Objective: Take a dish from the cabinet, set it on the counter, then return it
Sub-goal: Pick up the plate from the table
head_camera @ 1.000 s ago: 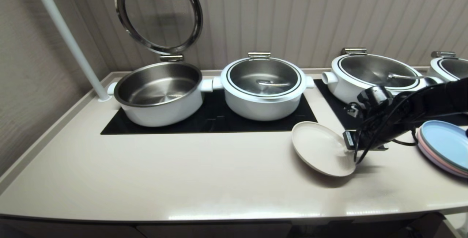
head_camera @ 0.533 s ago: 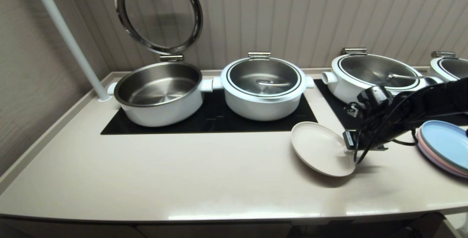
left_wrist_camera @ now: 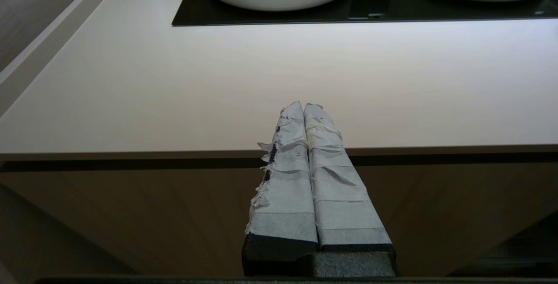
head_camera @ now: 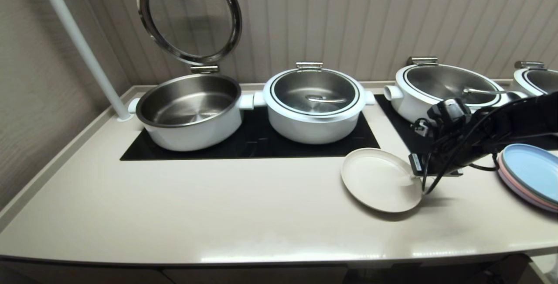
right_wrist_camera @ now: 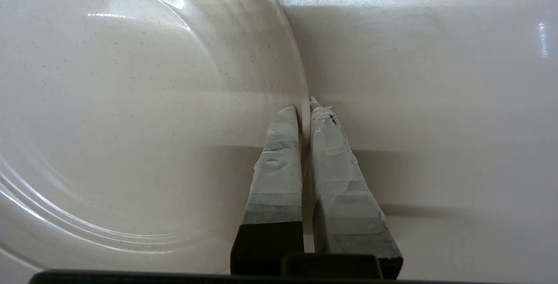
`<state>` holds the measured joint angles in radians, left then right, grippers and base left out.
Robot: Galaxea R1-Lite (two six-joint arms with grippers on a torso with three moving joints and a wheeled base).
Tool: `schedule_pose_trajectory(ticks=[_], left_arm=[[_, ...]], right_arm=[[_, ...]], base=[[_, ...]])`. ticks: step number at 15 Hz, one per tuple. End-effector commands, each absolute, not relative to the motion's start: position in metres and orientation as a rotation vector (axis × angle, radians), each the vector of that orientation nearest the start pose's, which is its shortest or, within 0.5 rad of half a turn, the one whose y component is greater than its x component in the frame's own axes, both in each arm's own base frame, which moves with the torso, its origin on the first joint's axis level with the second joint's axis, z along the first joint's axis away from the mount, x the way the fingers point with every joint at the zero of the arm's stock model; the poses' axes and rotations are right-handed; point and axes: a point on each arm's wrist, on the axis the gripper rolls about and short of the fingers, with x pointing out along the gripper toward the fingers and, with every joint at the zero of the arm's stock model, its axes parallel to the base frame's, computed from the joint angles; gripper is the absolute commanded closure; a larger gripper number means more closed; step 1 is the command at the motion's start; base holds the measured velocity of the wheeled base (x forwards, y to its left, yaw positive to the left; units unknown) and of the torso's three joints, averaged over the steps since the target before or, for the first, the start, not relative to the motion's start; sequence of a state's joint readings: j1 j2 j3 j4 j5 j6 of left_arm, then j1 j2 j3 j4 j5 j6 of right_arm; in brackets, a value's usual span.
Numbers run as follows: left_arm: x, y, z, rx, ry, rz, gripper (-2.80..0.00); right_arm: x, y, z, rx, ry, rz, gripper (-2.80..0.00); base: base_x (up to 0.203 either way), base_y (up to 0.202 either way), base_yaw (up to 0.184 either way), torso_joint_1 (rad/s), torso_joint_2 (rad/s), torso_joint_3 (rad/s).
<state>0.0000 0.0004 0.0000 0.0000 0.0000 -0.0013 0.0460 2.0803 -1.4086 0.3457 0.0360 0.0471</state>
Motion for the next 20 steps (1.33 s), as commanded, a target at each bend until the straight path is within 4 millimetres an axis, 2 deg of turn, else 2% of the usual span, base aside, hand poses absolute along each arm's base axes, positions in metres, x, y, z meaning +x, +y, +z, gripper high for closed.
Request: schedule_pose_trajectory(ticks=[1,7,15,20], left_arm=[[-0.023,0.000,0.075,-0.002,0.000,0.000,0.00],[-0.023,0.000,0.075,-0.002,0.000,0.000,0.00],[-0.023,0.000,0.075,-0.002,0.000,0.000,0.00],[-0.023,0.000,0.075,-0.002,0.000,0.000,0.00]], right_arm=[[0.381,0.018,0.131,0.039,1.005,0.052,0.00],[0.369,0.018,0.144,0.105,0.985,0.018,0.00],[0.333,0.017,0.154,0.233,0.995,-0.050,0.00],[0.307,0.015,0.154,0.280,0.978,-0.071,0.00]], base=[[0.000,0.000,0.000,0.000,0.00,0.000],[0.000,0.000,0.000,0.000,0.00,0.000],[0.000,0.000,0.000,0.000,0.00,0.000],[0.000,0.000,0.000,0.000,0.00,0.000]])
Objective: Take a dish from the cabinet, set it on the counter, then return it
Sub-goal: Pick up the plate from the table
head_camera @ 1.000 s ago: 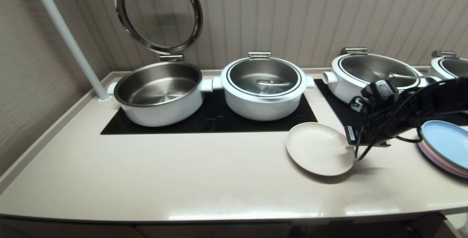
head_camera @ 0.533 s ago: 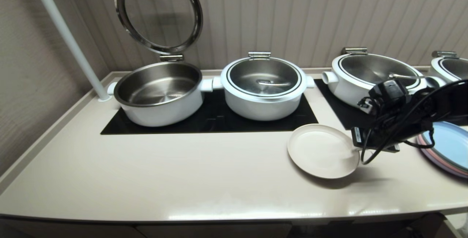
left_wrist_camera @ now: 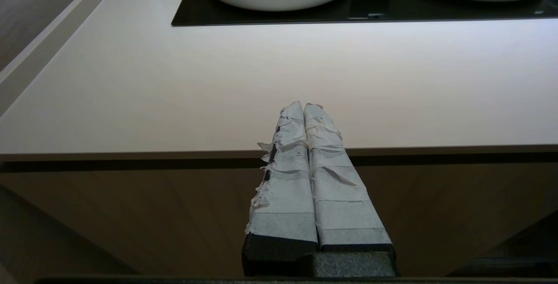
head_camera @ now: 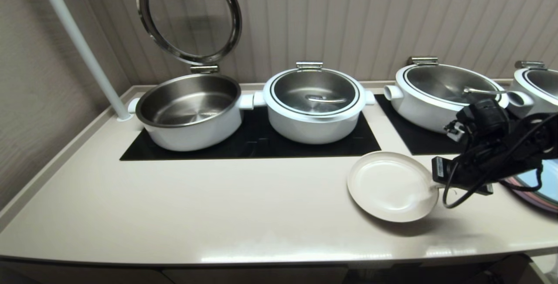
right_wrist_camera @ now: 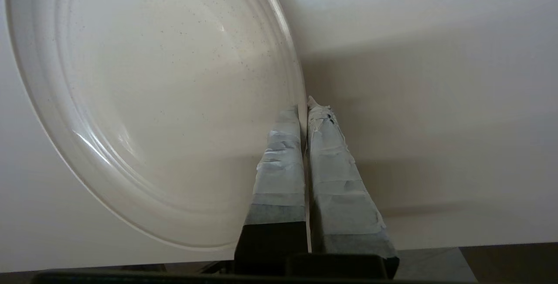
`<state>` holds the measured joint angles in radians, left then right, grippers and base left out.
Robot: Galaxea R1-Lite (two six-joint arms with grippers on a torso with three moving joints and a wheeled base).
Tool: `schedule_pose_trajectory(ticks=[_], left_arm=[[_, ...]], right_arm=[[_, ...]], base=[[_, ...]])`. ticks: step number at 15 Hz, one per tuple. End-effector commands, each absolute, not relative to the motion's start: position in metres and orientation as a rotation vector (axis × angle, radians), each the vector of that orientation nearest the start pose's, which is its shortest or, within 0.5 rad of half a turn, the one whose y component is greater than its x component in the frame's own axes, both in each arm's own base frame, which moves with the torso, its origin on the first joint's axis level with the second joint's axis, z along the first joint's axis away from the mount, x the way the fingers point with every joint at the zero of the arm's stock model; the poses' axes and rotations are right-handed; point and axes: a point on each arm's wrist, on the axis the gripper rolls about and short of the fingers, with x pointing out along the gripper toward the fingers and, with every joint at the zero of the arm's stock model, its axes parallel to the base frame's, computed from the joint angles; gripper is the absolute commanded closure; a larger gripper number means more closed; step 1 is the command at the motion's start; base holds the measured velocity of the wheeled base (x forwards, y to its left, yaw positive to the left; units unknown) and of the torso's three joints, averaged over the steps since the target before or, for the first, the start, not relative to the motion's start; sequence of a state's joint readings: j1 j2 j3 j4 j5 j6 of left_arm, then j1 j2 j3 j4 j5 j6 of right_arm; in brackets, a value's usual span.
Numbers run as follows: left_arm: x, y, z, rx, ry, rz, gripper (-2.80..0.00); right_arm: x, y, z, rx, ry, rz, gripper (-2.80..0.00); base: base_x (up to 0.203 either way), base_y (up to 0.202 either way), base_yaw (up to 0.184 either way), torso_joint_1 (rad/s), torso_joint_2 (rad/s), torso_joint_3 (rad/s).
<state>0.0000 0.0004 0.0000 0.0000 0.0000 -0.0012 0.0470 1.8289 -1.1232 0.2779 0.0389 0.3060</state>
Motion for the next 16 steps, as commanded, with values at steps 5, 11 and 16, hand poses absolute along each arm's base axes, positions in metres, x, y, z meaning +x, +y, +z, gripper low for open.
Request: schedule_pose_trajectory(ticks=[5,11,16], left_arm=[[-0.023,0.000,0.075,-0.002,0.000,0.000,0.00],[-0.023,0.000,0.075,-0.002,0.000,0.000,0.00],[-0.023,0.000,0.075,-0.002,0.000,0.000,0.00]], right_arm=[[0.288,0.014,0.154,0.355,0.964,-0.107,0.00],[0.279,0.014,0.161,0.397,0.940,-0.119,0.00],[0.257,0.013,0.165,0.400,0.931,-0.117,0.00]], base=[[0.000,0.000,0.000,0.000,0.00,0.000],[0.000,0.000,0.000,0.000,0.00,0.000],[0.000,0.000,0.000,0.000,0.00,0.000]])
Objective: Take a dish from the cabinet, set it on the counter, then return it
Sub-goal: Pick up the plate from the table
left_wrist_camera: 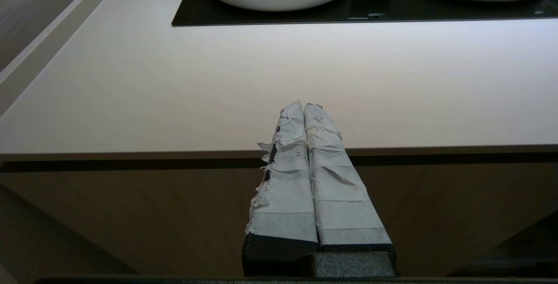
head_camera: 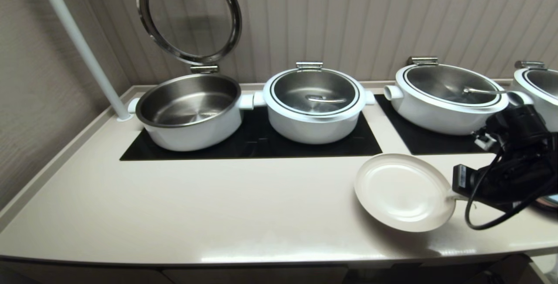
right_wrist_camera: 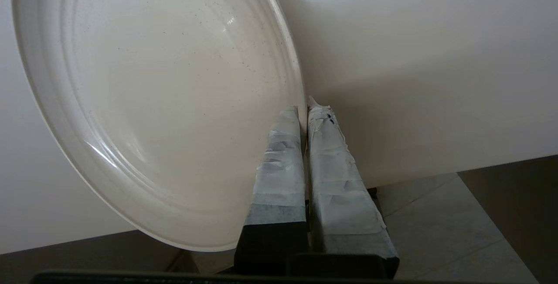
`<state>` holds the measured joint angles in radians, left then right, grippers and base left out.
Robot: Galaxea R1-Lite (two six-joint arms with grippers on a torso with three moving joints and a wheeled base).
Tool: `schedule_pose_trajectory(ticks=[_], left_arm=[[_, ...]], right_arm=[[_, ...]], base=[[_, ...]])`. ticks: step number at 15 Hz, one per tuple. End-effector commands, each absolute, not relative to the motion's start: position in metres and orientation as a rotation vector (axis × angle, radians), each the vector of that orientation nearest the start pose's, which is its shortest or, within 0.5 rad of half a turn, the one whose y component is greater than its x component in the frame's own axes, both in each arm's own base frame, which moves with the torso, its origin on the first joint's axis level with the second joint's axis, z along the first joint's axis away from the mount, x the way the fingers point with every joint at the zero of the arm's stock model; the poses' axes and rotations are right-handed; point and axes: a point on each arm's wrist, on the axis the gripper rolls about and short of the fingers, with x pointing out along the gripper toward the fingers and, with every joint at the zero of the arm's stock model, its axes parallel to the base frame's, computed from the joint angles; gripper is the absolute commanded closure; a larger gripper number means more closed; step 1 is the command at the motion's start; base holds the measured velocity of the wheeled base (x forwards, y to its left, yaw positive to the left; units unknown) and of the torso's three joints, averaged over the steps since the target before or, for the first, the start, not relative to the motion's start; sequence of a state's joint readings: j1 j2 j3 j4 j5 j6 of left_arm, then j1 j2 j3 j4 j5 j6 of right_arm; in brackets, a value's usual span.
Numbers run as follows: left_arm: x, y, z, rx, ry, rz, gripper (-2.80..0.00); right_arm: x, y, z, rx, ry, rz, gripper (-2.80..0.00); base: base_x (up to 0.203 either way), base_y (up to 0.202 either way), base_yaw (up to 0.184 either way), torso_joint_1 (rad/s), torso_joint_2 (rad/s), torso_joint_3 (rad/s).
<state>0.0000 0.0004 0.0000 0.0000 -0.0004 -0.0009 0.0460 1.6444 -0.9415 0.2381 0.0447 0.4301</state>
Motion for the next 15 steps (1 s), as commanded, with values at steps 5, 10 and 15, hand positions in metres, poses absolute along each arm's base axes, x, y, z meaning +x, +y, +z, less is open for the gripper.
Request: schedule_pose_trajectory(ticks=[5,10,15], left_arm=[[-0.023,0.000,0.075,-0.002,0.000,0.000,0.00],[-0.023,0.000,0.075,-0.002,0.000,0.000,0.00],[-0.023,0.000,0.075,-0.002,0.000,0.000,0.00]], right_arm=[[0.225,0.016,0.172,0.409,0.917,-0.049,0.00],[0.183,0.018,0.171,0.399,0.906,-0.021,0.00],[0.137,0.014,0.165,0.403,0.877,-0.013,0.00]], base=[[0.000,0.000,0.000,0.000,0.00,0.000],[0.000,0.000,0.000,0.000,0.00,0.000],[0.000,0.000,0.000,0.000,0.00,0.000]])
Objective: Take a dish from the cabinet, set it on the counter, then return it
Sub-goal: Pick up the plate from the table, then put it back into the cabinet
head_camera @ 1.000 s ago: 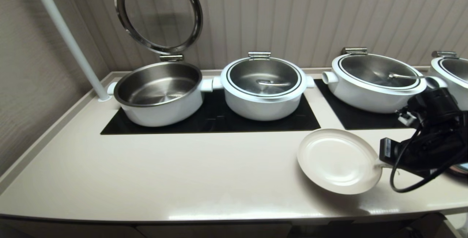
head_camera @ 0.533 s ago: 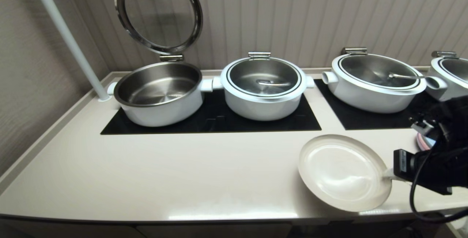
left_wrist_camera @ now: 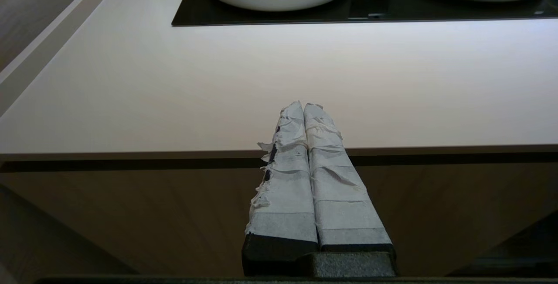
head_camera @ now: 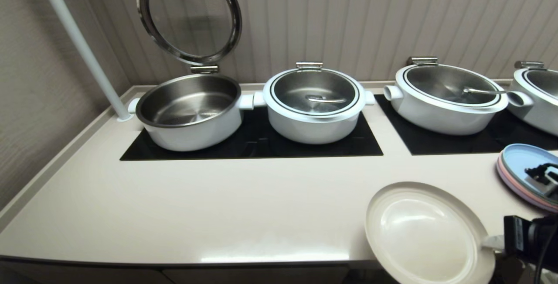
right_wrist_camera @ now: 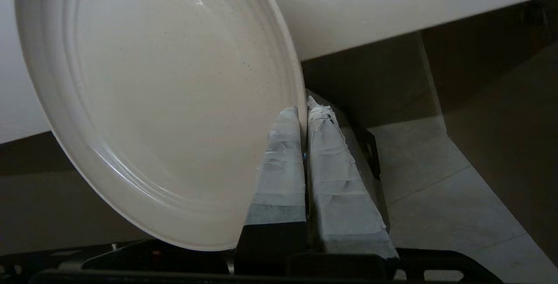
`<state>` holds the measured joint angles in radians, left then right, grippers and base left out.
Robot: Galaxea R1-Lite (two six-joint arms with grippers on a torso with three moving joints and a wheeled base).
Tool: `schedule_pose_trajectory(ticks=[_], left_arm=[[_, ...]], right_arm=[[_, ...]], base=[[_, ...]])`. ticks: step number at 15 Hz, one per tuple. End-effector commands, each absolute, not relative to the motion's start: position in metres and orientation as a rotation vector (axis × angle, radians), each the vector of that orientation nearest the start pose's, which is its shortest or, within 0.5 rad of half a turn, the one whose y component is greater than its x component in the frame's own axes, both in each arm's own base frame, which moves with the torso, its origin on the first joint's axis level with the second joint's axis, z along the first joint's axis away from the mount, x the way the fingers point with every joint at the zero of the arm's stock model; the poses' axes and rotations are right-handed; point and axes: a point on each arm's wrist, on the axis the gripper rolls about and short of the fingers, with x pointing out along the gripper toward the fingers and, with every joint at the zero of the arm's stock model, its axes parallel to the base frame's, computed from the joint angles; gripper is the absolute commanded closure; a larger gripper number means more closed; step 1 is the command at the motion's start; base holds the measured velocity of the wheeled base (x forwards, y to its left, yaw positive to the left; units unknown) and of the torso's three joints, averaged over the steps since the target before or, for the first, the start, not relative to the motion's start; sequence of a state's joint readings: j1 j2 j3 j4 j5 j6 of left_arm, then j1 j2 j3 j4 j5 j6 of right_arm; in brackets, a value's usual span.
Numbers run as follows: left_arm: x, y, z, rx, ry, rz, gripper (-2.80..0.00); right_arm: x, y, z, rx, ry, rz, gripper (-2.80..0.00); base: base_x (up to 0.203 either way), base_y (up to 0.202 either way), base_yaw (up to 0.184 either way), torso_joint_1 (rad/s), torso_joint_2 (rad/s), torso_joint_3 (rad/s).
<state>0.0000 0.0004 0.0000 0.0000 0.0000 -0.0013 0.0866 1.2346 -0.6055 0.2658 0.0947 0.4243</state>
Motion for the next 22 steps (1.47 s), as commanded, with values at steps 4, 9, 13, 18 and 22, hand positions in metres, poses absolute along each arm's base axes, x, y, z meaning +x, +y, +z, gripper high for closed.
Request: schedule_pose_trajectory(ticks=[4,9,13,18,22], left_arm=[[-0.023,0.000,0.075,-0.002,0.000,0.000,0.00],[-0.023,0.000,0.075,-0.002,0.000,0.000,0.00],[-0.023,0.000,0.075,-0.002,0.000,0.000,0.00],[-0.023,0.000,0.075,-0.002,0.000,0.000,0.00],[-0.023,0.000,0.075,-0.002,0.000,0.000,0.00]], right_arm=[[0.097,0.011,0.159,0.402,0.906,-0.019,0.00],[0.059,0.009,0.149,0.393,0.927,-0.005,0.00],[0.041,0.007,0.134,0.388,0.958,-0.002,0.00],[0.028,0.007,0.121,0.413,1.013,0.042,0.00],[0.018,0.006,0.116,0.421,1.043,0.060,0.00]], base=[[0.000,0.000,0.000,0.000,0.00,0.000],[0.000,0.000,0.000,0.000,0.00,0.000],[0.000,0.000,0.000,0.000,0.00,0.000],[0.000,0.000,0.000,0.000,0.00,0.000],[0.000,0.000,0.000,0.000,0.00,0.000]])
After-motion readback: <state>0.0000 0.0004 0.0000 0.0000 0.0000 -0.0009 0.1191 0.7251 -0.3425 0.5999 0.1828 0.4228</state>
